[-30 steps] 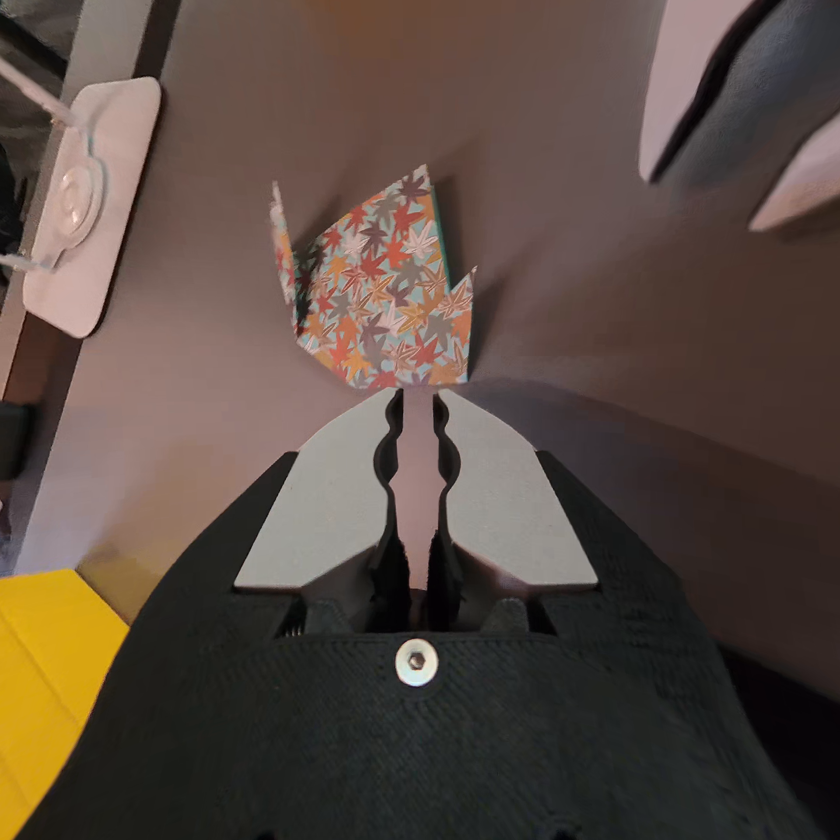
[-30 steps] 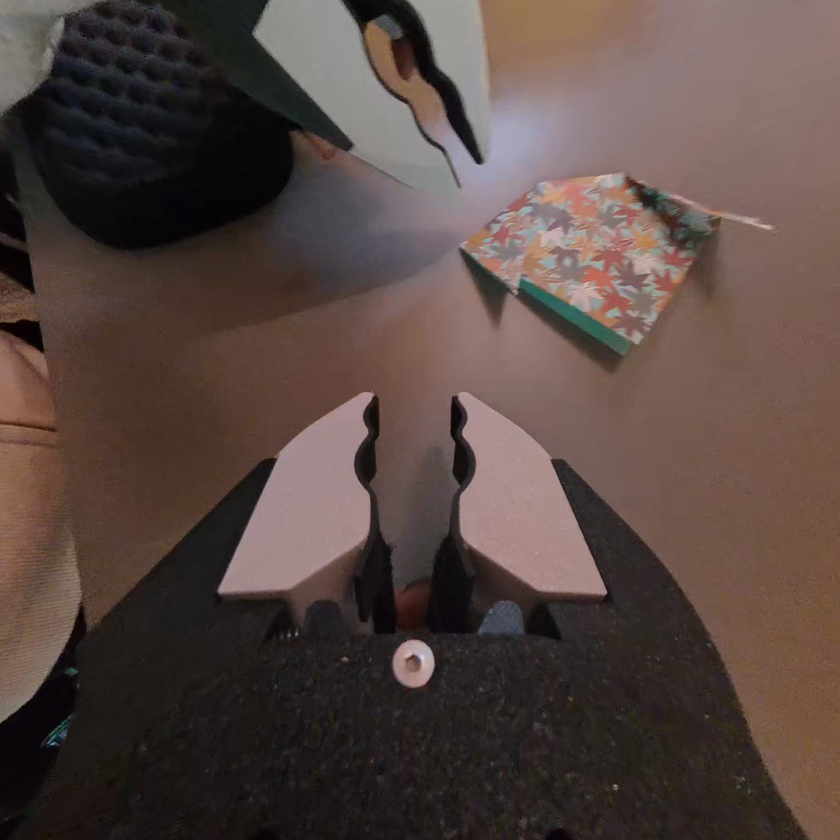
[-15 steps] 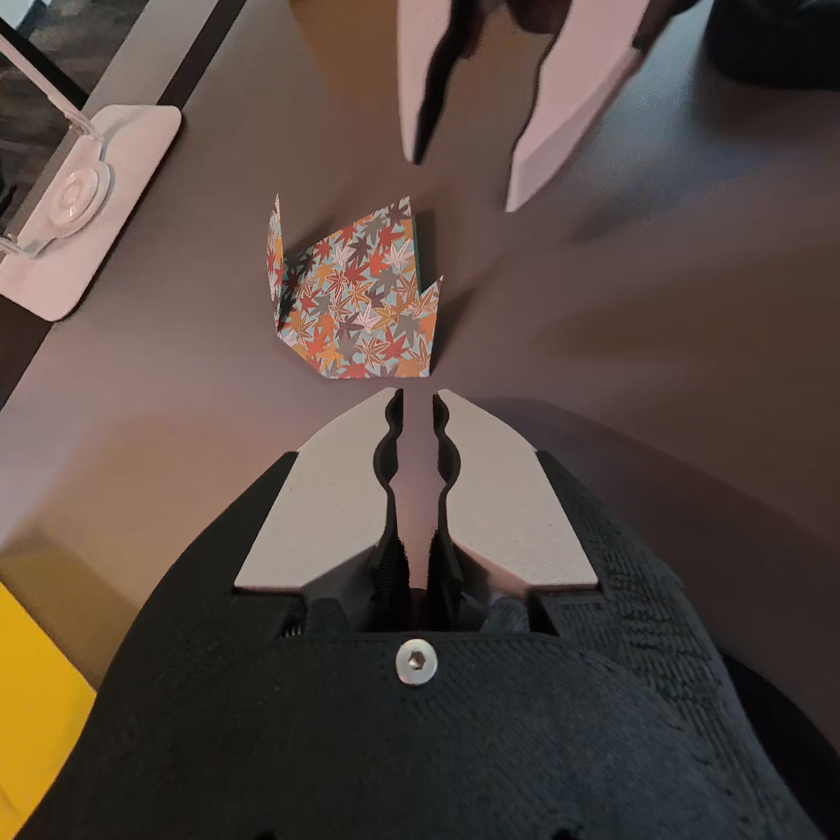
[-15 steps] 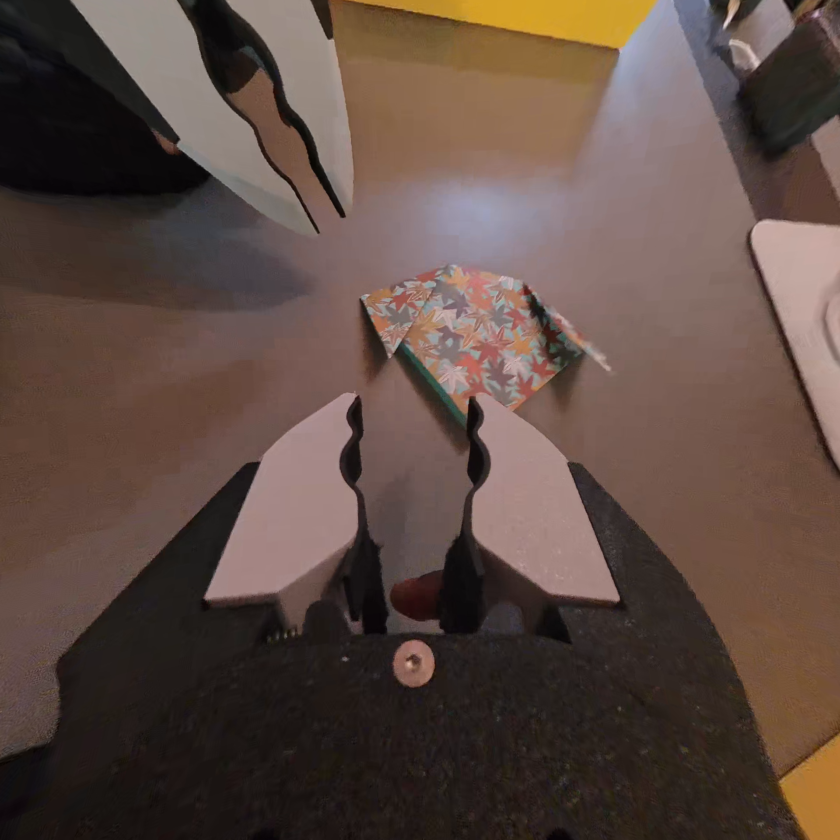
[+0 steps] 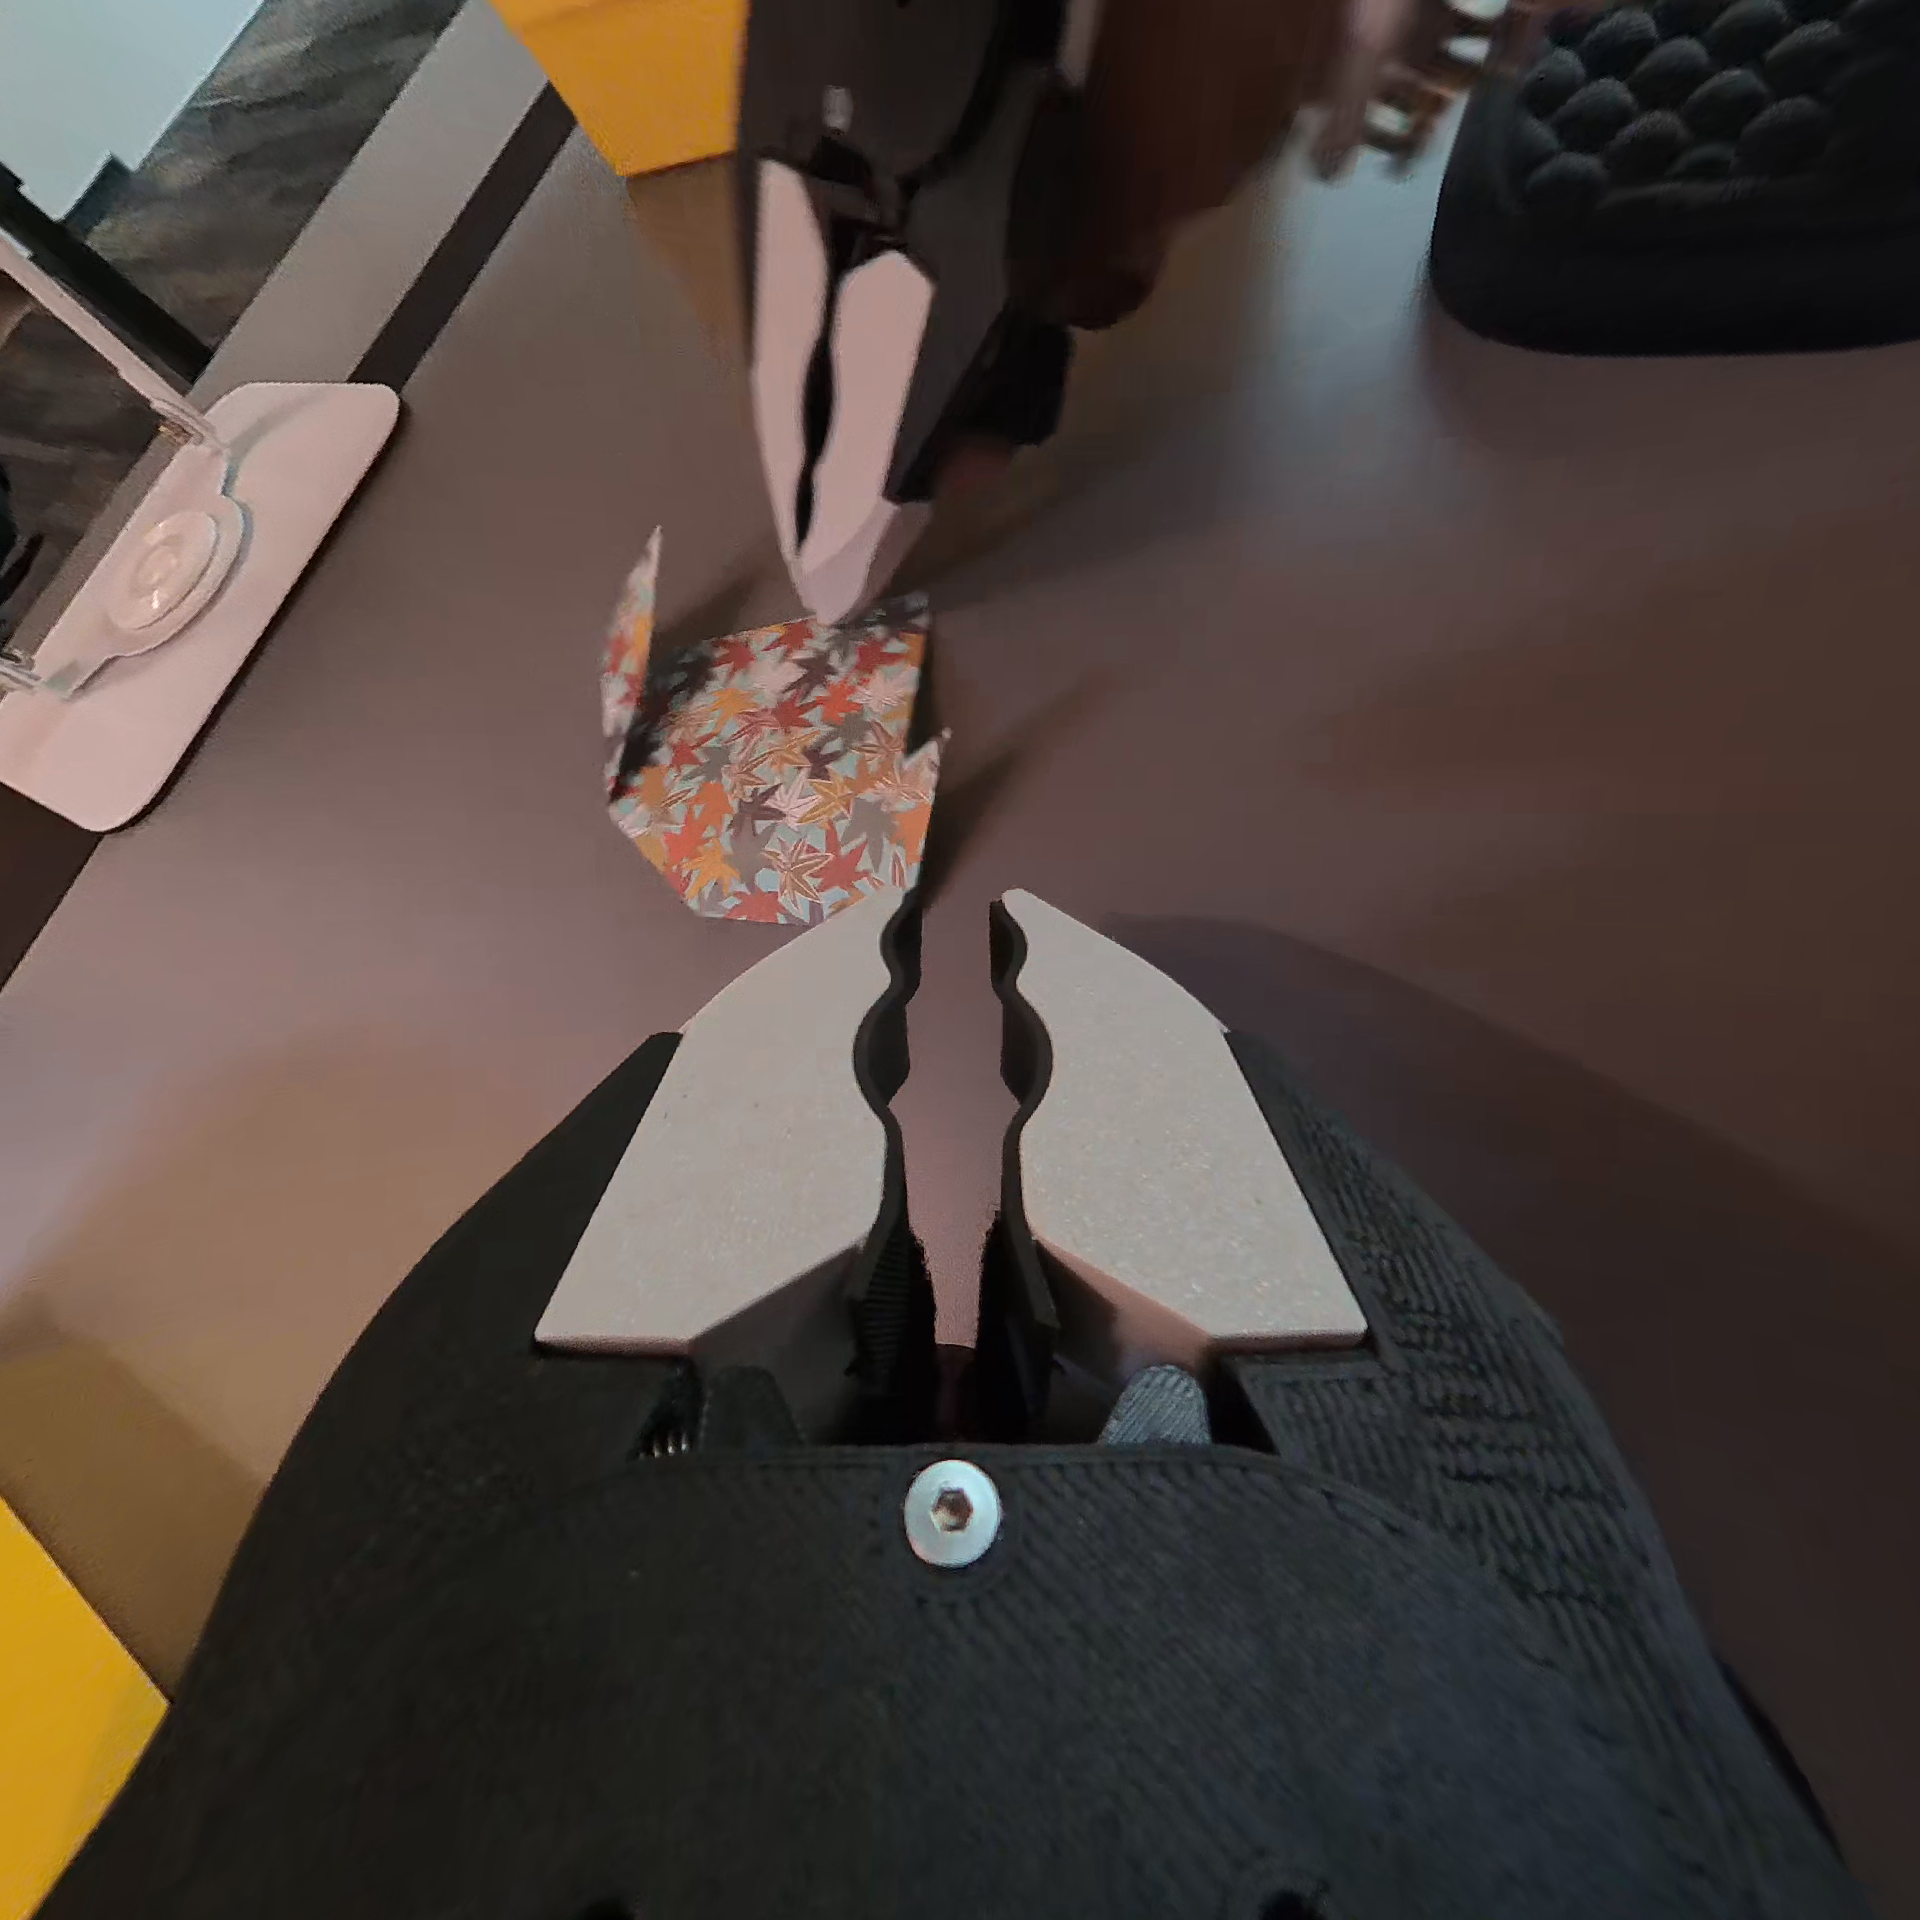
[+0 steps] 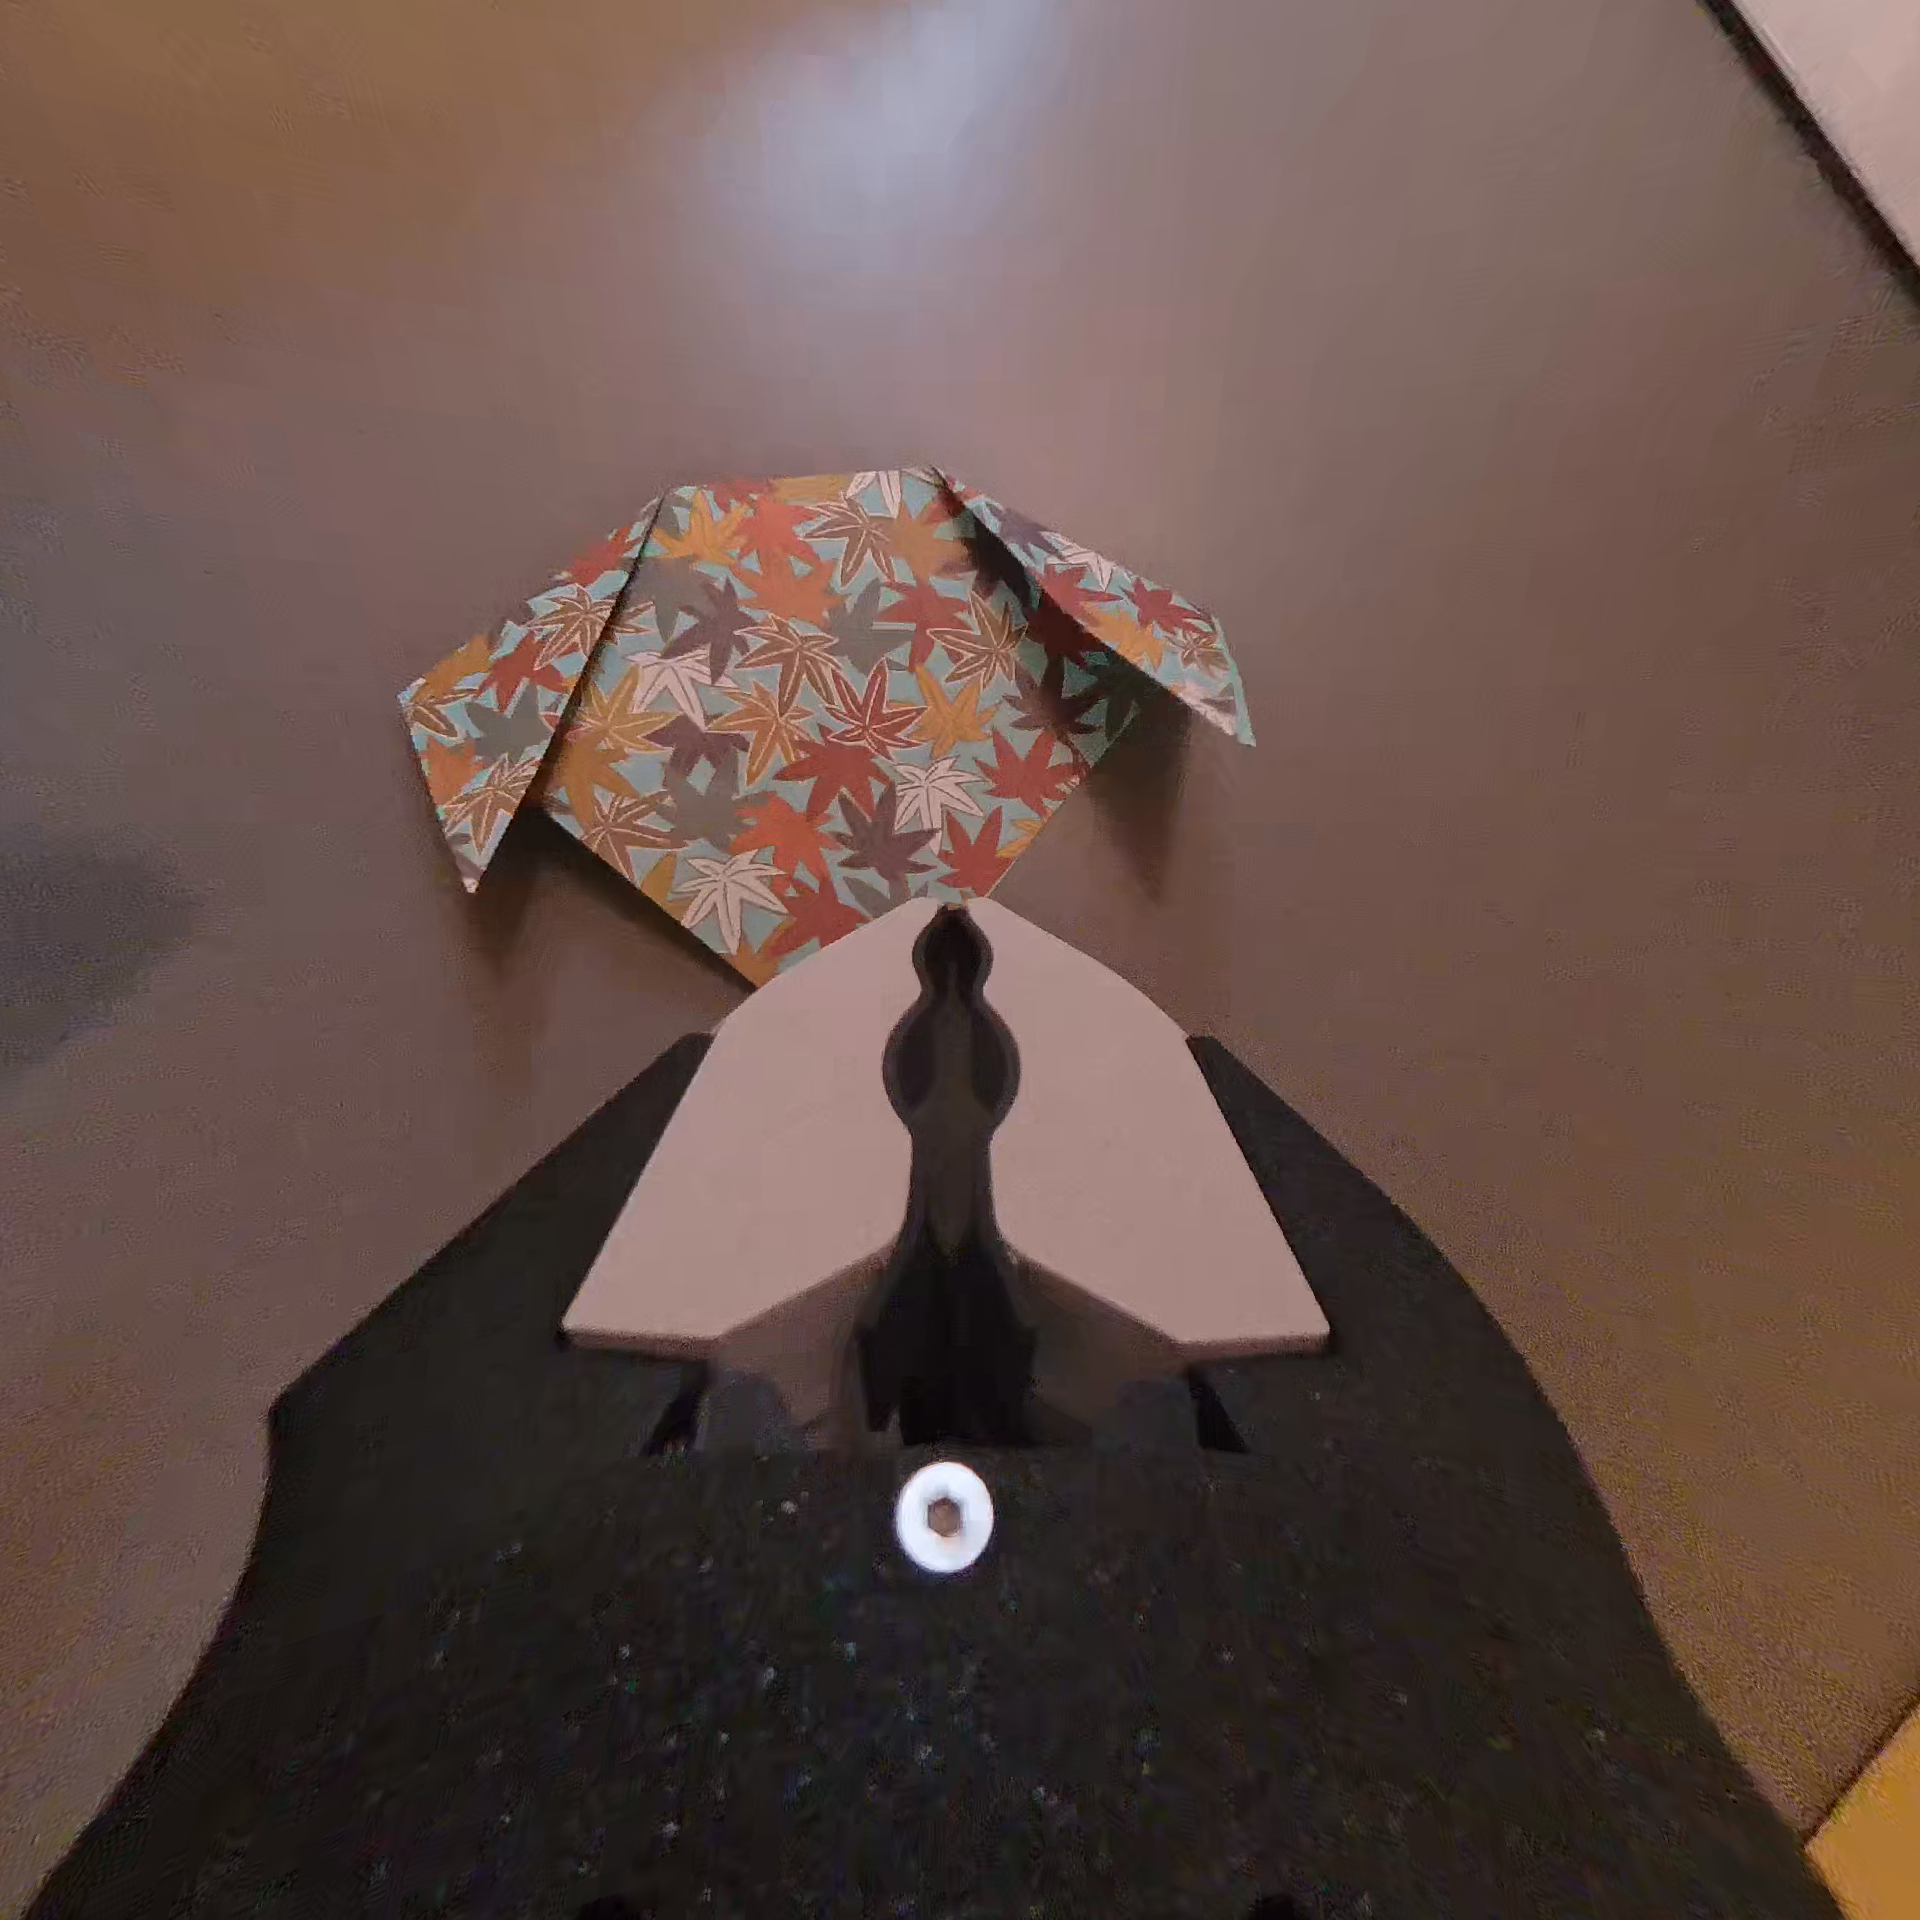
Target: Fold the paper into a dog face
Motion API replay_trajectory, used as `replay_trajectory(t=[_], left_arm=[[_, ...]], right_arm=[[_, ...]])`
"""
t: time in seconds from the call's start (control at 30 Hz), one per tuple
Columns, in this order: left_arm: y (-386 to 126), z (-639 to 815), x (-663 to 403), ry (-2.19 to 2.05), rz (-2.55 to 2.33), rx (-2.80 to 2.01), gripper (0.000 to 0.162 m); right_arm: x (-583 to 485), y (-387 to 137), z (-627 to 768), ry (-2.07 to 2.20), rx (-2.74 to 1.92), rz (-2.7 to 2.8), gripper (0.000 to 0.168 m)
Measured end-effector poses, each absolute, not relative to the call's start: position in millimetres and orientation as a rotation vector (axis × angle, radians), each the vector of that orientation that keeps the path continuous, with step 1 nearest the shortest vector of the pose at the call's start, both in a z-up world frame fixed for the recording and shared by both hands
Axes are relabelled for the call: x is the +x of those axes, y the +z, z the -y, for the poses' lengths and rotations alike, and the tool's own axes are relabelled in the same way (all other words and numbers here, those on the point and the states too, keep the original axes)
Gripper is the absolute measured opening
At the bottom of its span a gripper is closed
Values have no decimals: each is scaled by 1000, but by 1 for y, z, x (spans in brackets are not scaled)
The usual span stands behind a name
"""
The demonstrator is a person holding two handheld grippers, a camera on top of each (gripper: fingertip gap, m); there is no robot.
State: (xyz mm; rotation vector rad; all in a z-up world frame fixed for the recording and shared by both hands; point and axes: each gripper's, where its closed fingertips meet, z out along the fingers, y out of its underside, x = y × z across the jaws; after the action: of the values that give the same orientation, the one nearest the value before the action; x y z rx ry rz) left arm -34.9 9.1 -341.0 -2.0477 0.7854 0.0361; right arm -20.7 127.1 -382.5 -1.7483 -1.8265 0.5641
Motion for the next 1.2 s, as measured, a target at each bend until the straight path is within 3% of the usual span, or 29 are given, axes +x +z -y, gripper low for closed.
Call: replay_trajectory(t=[0.17,0.3,0.5,0.67,1.07,1.2], left_arm=[[-332,-14,-33,30,-756,-2005,12],[-335,-15,-40,92,-803,-2022,12],[-332,-5,-46,138,-824,-2014,12],[-324,21,-52,169,-826,-2013,12],[-356,55,27,180,-1087,-1992,4],[-381,74,39,119,-1211,-2044,0]], right_arm=[[9,-377,-24,740,-1851,1804,12],[14,-335,-5,966,-1566,1818,23],[20,-352,29,973,-1060,2288,91],[19,-387,43,871,-1146,2555,127],[83,-396,113,770,-1133,2442,129],[95,-386,123,762,-1021,2313,110]])
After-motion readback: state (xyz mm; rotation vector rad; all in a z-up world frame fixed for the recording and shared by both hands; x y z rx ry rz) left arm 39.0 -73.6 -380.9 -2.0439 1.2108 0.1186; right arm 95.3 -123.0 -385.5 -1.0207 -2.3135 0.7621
